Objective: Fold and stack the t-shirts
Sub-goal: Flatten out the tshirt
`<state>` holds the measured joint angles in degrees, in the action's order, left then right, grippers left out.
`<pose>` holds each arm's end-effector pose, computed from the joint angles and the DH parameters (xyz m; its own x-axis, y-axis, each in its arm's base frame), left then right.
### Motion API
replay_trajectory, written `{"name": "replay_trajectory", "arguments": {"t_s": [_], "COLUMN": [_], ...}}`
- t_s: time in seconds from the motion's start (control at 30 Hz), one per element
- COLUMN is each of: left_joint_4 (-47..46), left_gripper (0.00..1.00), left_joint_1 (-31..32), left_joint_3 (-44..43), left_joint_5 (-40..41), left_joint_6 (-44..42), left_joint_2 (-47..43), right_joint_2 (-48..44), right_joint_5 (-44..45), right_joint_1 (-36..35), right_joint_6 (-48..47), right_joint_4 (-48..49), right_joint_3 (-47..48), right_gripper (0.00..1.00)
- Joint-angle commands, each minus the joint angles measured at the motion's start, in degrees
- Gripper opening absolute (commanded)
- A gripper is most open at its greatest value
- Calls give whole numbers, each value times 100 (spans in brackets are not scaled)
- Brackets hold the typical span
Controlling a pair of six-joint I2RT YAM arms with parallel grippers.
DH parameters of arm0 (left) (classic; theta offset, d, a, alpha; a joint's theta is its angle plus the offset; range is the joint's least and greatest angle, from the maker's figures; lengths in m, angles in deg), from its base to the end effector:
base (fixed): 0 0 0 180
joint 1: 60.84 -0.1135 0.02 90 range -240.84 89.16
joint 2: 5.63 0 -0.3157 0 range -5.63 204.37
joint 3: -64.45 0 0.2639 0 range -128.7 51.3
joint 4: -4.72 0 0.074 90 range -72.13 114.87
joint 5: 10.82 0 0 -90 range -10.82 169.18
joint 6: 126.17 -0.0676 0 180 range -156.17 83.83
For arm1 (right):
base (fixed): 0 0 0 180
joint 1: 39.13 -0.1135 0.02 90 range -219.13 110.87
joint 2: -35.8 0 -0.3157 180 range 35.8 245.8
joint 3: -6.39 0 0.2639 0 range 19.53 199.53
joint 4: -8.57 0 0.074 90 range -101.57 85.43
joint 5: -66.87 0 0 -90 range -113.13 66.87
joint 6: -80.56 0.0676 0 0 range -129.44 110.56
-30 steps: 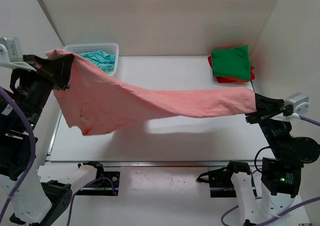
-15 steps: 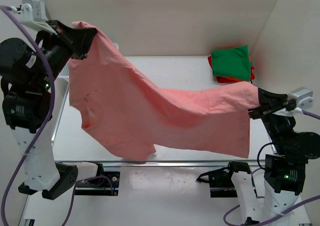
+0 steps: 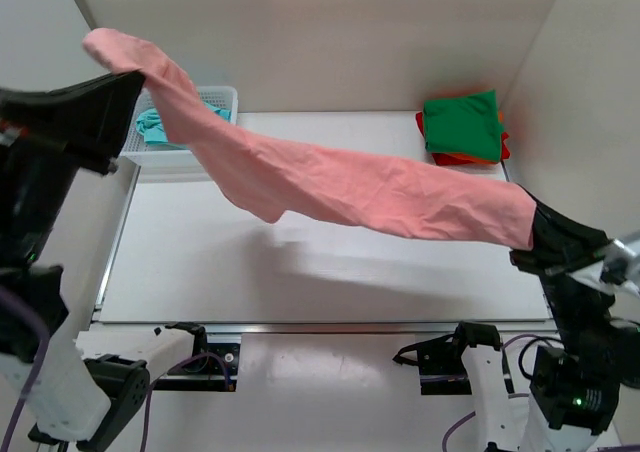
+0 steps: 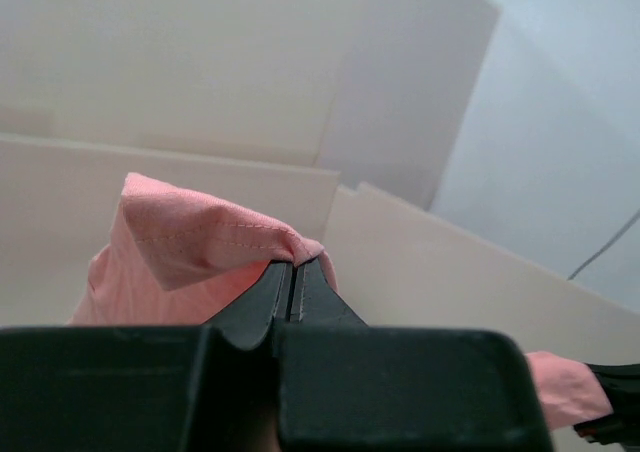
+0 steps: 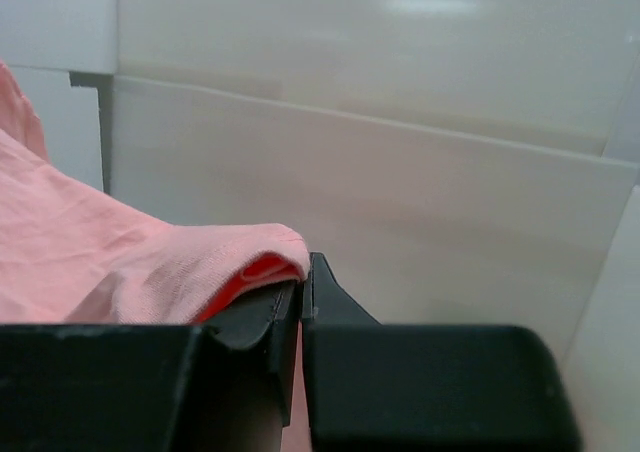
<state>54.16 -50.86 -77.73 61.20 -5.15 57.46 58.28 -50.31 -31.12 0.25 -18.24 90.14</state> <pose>0.0429 -0.0287 0.7226 0.1964 -0.5323 -0.8235 0.6188 0.7188 -0.3170 -0.0296 0.0354 0.5415 0.5104 0.0794 -0.8563 -0.3398 0.9333 -0.1160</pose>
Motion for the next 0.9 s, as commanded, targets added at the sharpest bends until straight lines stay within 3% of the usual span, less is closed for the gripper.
{"name": "replay_trajectory", "arguments": {"t_s": [0.0, 0.37, 0.47, 0.73, 0.87], "left_joint_4": [-369, -492, -790, -2633, -3408], "left_gripper": [0, 0, 0, 0, 0], "left_joint_1": [-39, -83, -136, -39, 75], "left_joint_3": [-149, 211, 974, 4252, 4791], "left_joint_5": [-311, -496, -479, 4, 295], "left_joint_6": [378, 589, 458, 71, -123], "left_joint_2": [-77, -104, -112, 193, 1028], "right_joint_2": [-174, -95, -121, -148, 824], "right_joint_5": [134, 117, -41, -341, -139], "right_joint_1": [7, -45, -2, 17, -168], "right_joint_6": [77, 138, 313, 1148, 1034], "right_joint_4": [120, 171, 592, 2298, 3166], "right_joint_3": [312, 393, -344, -3409, -4343], "right_gripper": [0, 0, 0, 0, 0]}}
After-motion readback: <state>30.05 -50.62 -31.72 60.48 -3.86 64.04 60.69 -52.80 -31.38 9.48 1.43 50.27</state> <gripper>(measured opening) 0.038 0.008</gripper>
